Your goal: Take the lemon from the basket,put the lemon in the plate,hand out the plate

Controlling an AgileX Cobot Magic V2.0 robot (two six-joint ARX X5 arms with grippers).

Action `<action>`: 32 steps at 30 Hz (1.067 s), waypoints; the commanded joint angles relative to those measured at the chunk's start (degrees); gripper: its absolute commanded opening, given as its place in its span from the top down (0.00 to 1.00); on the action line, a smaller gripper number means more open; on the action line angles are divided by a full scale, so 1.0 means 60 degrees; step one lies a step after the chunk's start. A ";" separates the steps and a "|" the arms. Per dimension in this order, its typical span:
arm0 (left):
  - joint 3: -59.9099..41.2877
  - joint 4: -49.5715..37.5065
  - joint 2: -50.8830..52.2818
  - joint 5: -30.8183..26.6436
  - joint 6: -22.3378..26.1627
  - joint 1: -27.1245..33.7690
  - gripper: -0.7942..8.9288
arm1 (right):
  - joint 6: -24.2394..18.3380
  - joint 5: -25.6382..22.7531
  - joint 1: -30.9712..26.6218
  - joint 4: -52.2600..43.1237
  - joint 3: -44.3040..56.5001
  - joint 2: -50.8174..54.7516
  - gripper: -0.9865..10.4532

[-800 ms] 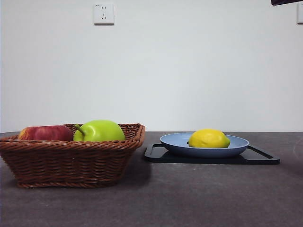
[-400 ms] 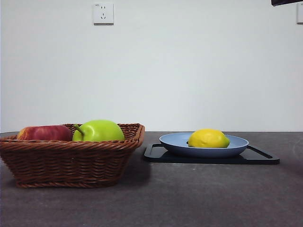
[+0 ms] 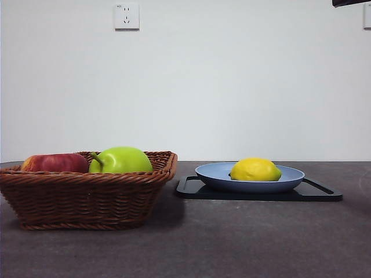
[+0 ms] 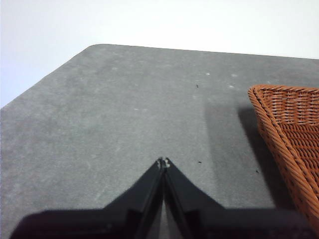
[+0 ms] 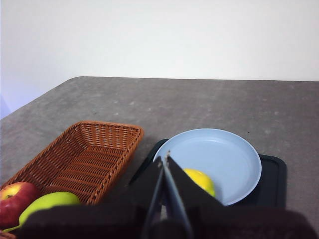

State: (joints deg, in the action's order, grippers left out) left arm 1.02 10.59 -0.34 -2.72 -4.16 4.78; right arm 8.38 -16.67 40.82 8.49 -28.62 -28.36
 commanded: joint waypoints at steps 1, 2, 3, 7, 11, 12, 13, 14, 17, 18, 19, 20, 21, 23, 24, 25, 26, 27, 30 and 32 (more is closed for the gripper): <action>-0.0109 -0.0087 0.0044 0.0007 -0.0095 0.0033 0.91 | 0.0128 -0.0040 0.0084 -0.0113 -0.0076 -0.0018 0.91; -0.0109 -0.0087 0.0044 0.0007 -0.0095 0.0033 0.91 | 0.0128 -0.0040 0.0084 -0.0113 -0.0076 -0.0018 0.91; -0.0109 -0.0087 0.0044 0.0007 -0.0095 0.0033 0.91 | 0.0128 -0.0040 0.0084 -0.0113 -0.0076 -0.0018 0.91; -0.0109 -0.0087 0.0044 0.0007 -0.0095 0.0033 0.91 | 0.0018 -0.0051 0.0084 -0.0069 -0.0076 -0.0018 0.91; -0.0109 -0.0087 0.0044 0.0007 -0.0095 0.0033 0.91 | -0.1053 0.0000 0.0084 0.0095 -0.0069 0.0109 0.91; -0.0109 -0.0087 0.0044 0.0007 -0.0095 0.0033 0.91 | -0.1177 -0.0073 0.0040 0.0219 -0.0069 0.0273 0.91; -0.0109 -0.0087 0.0044 0.0011 -0.0095 0.0033 0.91 | -0.1366 -0.0233 -0.0131 0.0521 -0.0069 0.0557 0.91; -0.0109 -0.0095 0.0044 0.0015 -0.0095 0.0033 0.91 | -0.1490 -0.0233 -0.0321 0.0783 -0.0066 0.0769 0.91; -0.0109 -0.0091 0.0044 0.0007 -0.0095 0.0033 0.91 | -0.1552 0.0332 -0.1457 0.1162 0.0142 0.1384 0.91; -0.0109 -0.0095 0.0044 0.0007 -0.0095 0.0033 0.91 | -0.1512 0.0656 -0.1872 0.1158 0.0251 0.1541 0.91; -0.0109 -0.0095 0.0044 0.0007 -0.0095 0.0033 0.91 | -0.1402 0.1308 -0.2663 0.1096 0.0488 0.1832 0.91; -0.0109 -0.0095 0.0044 0.0011 -0.0095 0.0033 0.91 | -0.1362 0.1708 -0.3198 0.1082 0.0659 0.2022 0.91; -0.0109 -0.0095 0.0044 0.0015 -0.0095 0.0033 0.91 | -0.1330 0.2069 -0.3719 0.1082 0.0838 0.2211 0.91; -0.0109 -0.0095 0.0044 0.0007 -0.0095 0.0033 0.91 | -0.1315 0.2597 -0.4717 0.0936 0.1290 0.2597 0.91; -0.0109 -0.0095 0.0044 0.0007 -0.0095 0.0033 0.91 | -0.1315 0.2827 -0.5144 0.0809 0.1552 0.2783 0.91; -0.0109 -0.0095 0.0044 0.0007 -0.0095 0.0033 0.91 | -0.1315 0.3034 -0.5508 0.0623 0.1829 0.2958 0.91; -0.0109 -0.0095 0.0044 0.0011 -0.0095 0.0033 0.91 | -0.1311 0.3118 -0.5814 0.0430 0.2116 0.3118 0.91; -0.0109 -0.0095 0.0044 0.0011 -0.0095 0.0033 0.91 | -0.1304 0.3115 -0.6025 0.0306 0.2364 0.3268 0.91; -0.0109 -0.0095 0.0044 0.0007 -0.0095 0.0033 0.91 | -0.1308 0.3115 -0.6448 -0.0189 0.3177 0.3672 0.91; -0.0109 -0.0095 0.0044 0.0011 -0.0095 0.0033 0.91 | -0.1311 0.3115 -0.6557 -0.0426 0.3650 0.3887 0.91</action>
State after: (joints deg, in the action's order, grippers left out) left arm 1.02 10.57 -0.34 -2.70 -4.19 4.78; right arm 0.21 1.78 1.56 6.94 -7.55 -5.43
